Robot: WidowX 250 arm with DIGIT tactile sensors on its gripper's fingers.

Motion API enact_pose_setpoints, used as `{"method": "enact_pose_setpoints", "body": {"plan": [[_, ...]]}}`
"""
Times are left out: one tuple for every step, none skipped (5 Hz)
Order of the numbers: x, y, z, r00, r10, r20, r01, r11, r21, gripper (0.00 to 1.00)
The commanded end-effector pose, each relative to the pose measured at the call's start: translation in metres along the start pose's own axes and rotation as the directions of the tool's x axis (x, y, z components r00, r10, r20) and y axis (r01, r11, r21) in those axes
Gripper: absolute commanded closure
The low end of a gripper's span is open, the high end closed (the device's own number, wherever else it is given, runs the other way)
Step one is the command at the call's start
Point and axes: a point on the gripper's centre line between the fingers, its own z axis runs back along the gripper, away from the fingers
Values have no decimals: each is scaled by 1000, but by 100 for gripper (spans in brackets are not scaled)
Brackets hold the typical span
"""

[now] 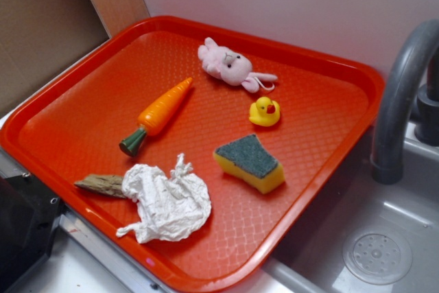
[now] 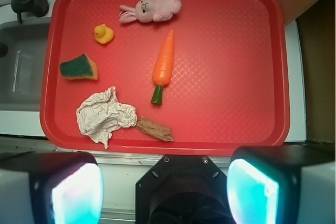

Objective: Grab the green sponge.

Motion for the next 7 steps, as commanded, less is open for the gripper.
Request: {"method": "enact_pose_setpoints", "body": {"plan": [[0, 0, 0, 1000, 0, 0, 0, 1000, 0, 0], [29, -4, 4, 971, -240, -5, 239, 968, -76, 0], [60, -25, 8, 885, -462, 61, 465, 883, -67, 0], [87, -70, -7, 731, -682, -20, 682, 731, 24, 0], [94, -105, -35, 533, -844, -65, 846, 530, 58, 0], [87, -126, -69, 314, -943, -110, 949, 312, 34, 0], [81, -133, -104, 206, -968, -142, 977, 211, -21, 0]]}}
